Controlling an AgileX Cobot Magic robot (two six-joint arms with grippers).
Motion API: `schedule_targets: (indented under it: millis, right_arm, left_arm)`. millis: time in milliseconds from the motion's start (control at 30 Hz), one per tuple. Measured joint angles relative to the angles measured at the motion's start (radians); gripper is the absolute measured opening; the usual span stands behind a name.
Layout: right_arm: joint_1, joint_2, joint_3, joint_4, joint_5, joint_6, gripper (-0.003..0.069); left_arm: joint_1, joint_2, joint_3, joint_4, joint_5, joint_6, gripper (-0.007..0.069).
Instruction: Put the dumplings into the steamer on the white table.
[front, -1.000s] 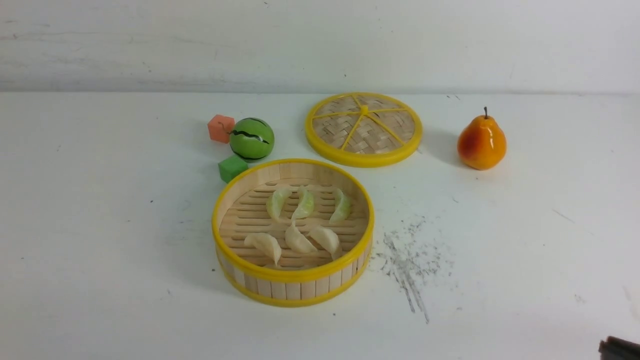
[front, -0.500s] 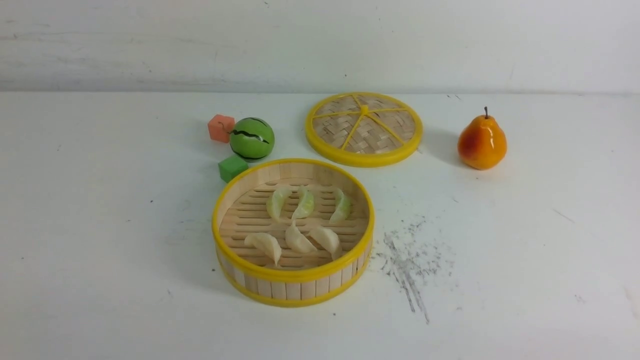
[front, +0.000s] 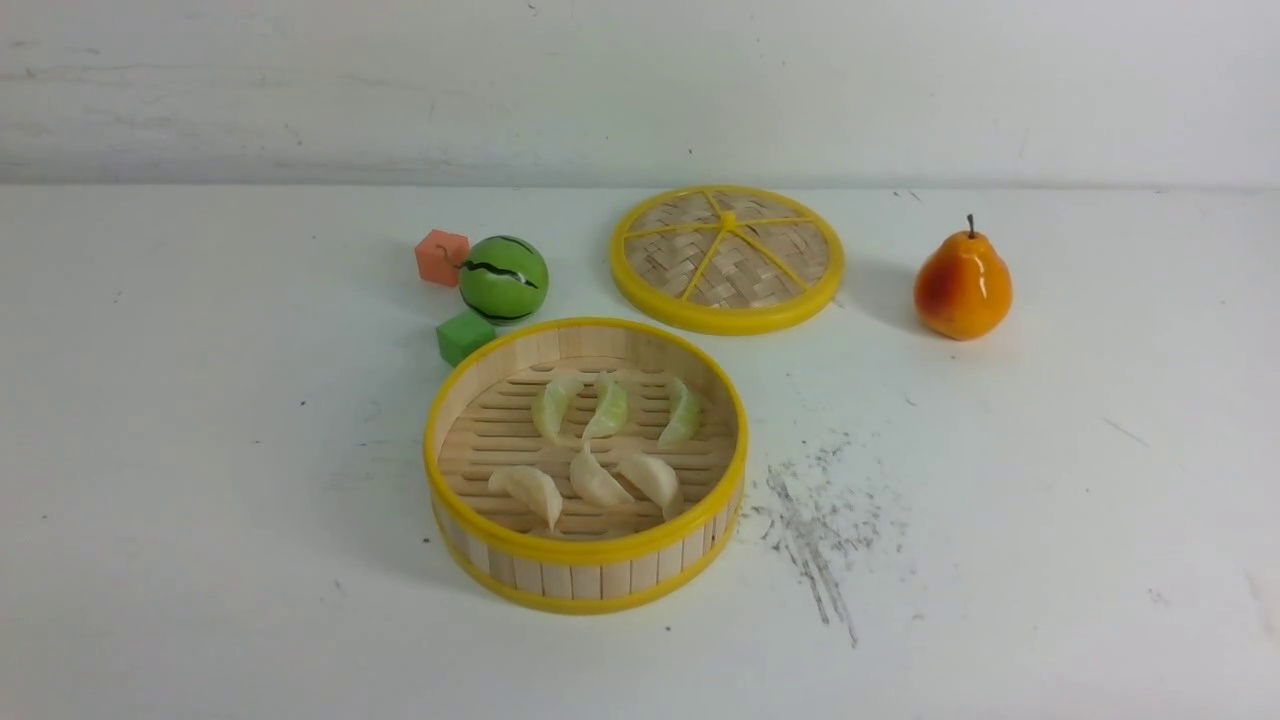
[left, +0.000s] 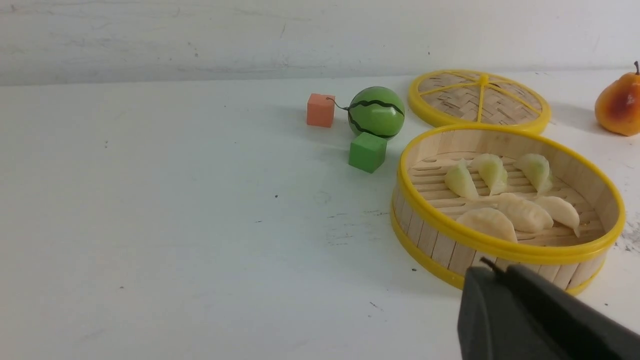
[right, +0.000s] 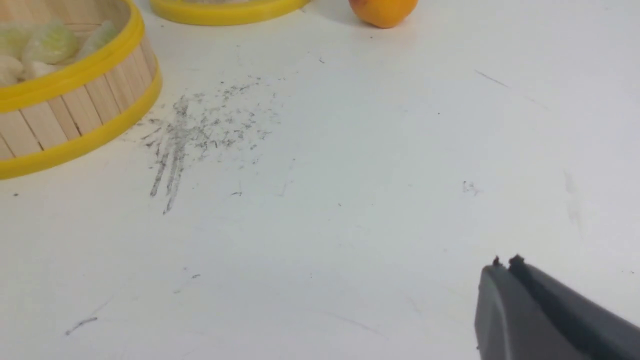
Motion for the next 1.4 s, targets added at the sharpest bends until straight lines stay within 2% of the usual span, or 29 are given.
schedule_targets:
  millis: [1400]
  right_arm:
    - [0.000,0.000,0.000,0.012,0.003,0.002,0.0005]
  left_arm:
    - [0.000,0.000,0.000,0.000,0.000,0.000,0.0059]
